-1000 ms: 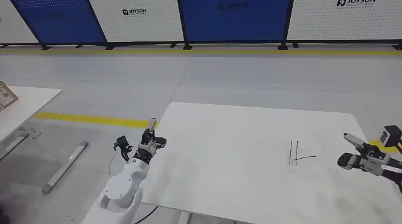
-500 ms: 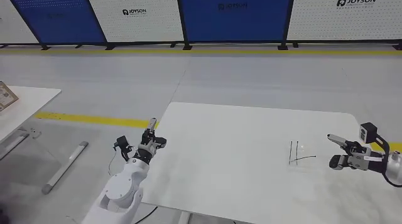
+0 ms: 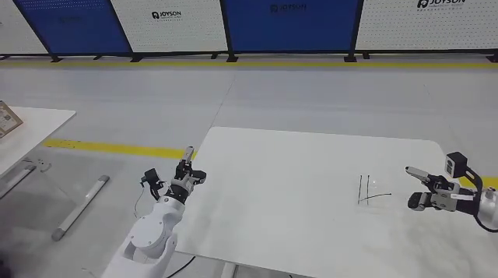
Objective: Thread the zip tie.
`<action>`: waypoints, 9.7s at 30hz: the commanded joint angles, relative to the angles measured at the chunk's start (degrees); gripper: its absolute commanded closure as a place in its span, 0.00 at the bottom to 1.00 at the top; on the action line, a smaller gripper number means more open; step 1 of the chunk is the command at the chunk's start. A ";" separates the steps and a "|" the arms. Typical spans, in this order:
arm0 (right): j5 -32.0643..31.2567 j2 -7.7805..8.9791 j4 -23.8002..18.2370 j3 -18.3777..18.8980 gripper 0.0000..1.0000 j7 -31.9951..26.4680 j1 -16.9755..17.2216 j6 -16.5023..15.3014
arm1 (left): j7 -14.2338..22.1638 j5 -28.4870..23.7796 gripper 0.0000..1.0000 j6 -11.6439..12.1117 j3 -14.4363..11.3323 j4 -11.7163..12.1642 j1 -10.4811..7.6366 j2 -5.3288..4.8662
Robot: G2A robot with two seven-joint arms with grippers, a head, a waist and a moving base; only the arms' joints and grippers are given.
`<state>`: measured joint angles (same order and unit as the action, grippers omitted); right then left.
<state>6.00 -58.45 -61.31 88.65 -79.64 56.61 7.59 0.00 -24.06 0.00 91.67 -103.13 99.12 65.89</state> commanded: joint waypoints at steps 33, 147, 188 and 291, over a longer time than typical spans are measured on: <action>14.18 7.61 0.25 -23.64 0.00 2.96 -6.90 -0.28 | 0.00 0.00 0.00 0.00 0.00 0.00 0.00 0.00; -0.21 -0.03 26.08 -38.74 0.00 4.98 -22.89 -18.49 | 0.00 0.00 0.00 0.00 0.00 0.00 0.00 0.00; -2.47 -3.09 35.18 -40.20 0.67 7.93 -25.98 -15.15 | 0.00 0.00 0.00 0.00 0.00 0.00 0.00 0.00; 11.03 4.50 11.07 -20.73 1.00 0.00 -9.95 -27.07 | 0.00 0.00 0.00 0.00 0.00 0.00 0.00 0.00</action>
<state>17.11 -53.91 -50.50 67.98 -79.64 46.82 -19.48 0.00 -24.06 0.00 91.67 -103.13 99.12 65.89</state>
